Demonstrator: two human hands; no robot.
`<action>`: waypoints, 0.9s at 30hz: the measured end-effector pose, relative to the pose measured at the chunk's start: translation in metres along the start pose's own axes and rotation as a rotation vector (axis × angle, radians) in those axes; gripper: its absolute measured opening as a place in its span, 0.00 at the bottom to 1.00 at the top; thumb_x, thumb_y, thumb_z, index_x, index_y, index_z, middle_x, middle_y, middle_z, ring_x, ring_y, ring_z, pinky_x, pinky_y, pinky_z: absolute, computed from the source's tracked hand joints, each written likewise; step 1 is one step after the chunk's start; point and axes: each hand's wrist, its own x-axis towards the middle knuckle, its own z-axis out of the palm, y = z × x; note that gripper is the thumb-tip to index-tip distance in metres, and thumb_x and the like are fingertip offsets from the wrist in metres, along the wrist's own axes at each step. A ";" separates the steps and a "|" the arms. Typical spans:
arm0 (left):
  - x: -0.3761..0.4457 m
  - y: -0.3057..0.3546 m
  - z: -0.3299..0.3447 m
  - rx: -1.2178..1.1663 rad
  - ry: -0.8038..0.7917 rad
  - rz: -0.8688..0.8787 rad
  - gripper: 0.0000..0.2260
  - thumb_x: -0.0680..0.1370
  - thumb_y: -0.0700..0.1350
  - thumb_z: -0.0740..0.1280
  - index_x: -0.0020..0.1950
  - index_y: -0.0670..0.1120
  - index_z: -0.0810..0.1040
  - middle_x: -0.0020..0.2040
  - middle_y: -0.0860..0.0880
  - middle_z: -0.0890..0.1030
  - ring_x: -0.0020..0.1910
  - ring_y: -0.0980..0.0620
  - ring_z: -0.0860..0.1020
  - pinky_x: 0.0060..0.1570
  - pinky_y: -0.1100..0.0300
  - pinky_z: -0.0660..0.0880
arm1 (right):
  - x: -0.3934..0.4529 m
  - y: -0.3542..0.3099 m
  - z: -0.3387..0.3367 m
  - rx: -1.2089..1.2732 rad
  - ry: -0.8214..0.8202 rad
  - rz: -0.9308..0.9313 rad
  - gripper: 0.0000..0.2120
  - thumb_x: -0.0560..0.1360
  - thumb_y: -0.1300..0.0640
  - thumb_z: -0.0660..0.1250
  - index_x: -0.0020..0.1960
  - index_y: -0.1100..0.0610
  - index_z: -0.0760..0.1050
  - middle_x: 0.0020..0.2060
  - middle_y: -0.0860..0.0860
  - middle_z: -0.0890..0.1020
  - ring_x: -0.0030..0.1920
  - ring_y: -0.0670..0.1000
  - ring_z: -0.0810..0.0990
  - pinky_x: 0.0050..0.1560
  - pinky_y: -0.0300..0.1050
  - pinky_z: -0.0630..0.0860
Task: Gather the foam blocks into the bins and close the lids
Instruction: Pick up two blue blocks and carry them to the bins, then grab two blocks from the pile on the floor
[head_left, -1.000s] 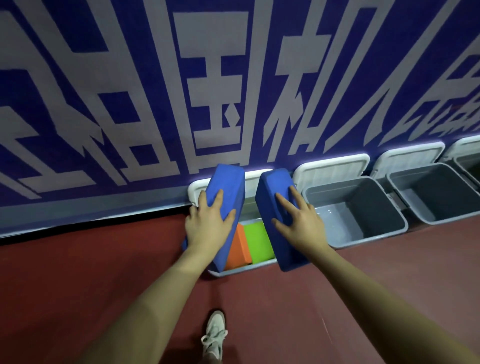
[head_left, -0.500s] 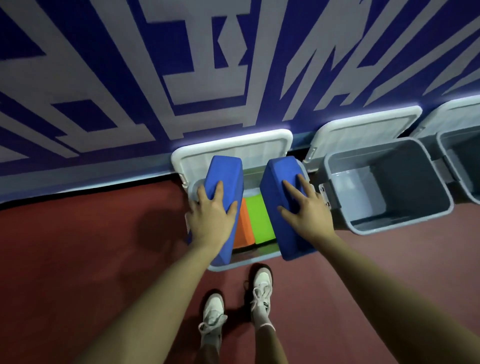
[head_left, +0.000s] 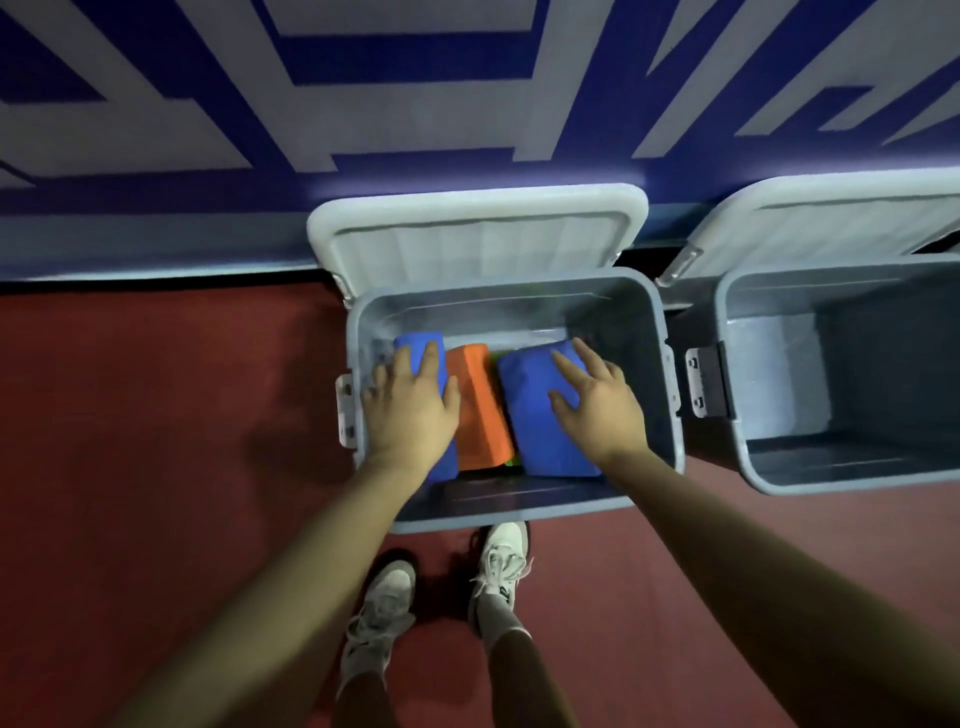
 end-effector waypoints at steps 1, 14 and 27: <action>-0.003 0.002 -0.006 0.013 -0.019 0.016 0.23 0.80 0.50 0.61 0.74 0.45 0.66 0.69 0.40 0.68 0.64 0.36 0.69 0.60 0.45 0.66 | -0.004 -0.002 -0.006 0.004 0.002 -0.007 0.24 0.80 0.51 0.62 0.75 0.50 0.63 0.76 0.51 0.60 0.71 0.59 0.62 0.62 0.53 0.70; -0.071 0.023 -0.153 -0.051 0.027 0.410 0.22 0.78 0.50 0.59 0.68 0.40 0.73 0.63 0.38 0.75 0.58 0.35 0.75 0.59 0.45 0.69 | -0.124 -0.077 -0.114 0.058 0.188 0.015 0.23 0.79 0.52 0.62 0.73 0.51 0.66 0.72 0.52 0.68 0.67 0.59 0.68 0.59 0.52 0.70; -0.200 0.073 -0.236 0.173 -0.121 0.961 0.23 0.82 0.51 0.56 0.76 0.47 0.61 0.74 0.47 0.63 0.68 0.43 0.65 0.66 0.54 0.57 | -0.336 -0.109 -0.134 0.176 0.597 0.401 0.23 0.77 0.55 0.65 0.71 0.53 0.70 0.68 0.52 0.73 0.61 0.60 0.73 0.56 0.53 0.74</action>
